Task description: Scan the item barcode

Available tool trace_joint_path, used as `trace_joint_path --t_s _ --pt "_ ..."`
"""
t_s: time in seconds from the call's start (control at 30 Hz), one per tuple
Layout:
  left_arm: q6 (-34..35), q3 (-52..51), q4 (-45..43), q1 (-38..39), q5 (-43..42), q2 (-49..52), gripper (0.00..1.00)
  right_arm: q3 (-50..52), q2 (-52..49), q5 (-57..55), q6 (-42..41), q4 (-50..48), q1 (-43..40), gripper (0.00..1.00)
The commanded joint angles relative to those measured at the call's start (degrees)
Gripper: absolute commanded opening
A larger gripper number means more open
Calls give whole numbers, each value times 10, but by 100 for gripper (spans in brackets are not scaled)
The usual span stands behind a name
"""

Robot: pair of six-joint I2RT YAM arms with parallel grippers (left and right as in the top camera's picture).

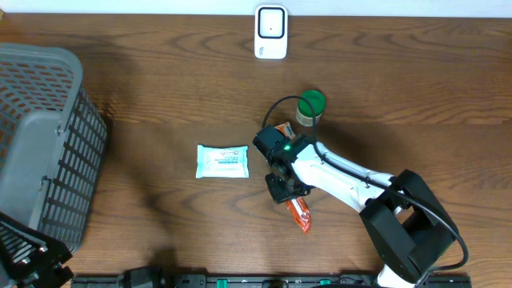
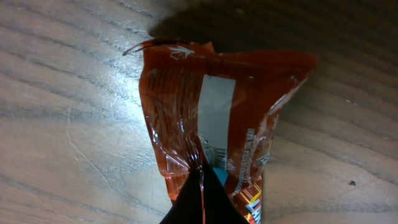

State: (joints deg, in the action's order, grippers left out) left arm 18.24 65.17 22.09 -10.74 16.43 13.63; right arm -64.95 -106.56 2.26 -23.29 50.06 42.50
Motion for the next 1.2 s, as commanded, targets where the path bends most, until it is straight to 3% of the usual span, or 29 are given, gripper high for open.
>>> trace_joint_path --t_s 0.0,0.37,0.63,0.93,1.17 --pt "5 -3 -3 2 -3 -5 84 10 -34 -31 -17 1 0 1" --pt "5 -3 -3 2 -3 -5 84 -42 98 12 0 46 0 1" --pt "5 -3 -3 2 -3 -5 84 13 91 13 -31 46 0 1" --pt "5 -3 -3 2 -3 -5 84 125 87 73 -65 -31 0 1" --pt "5 -3 -4 2 -3 -5 84 116 88 77 -64 -30 0 1"
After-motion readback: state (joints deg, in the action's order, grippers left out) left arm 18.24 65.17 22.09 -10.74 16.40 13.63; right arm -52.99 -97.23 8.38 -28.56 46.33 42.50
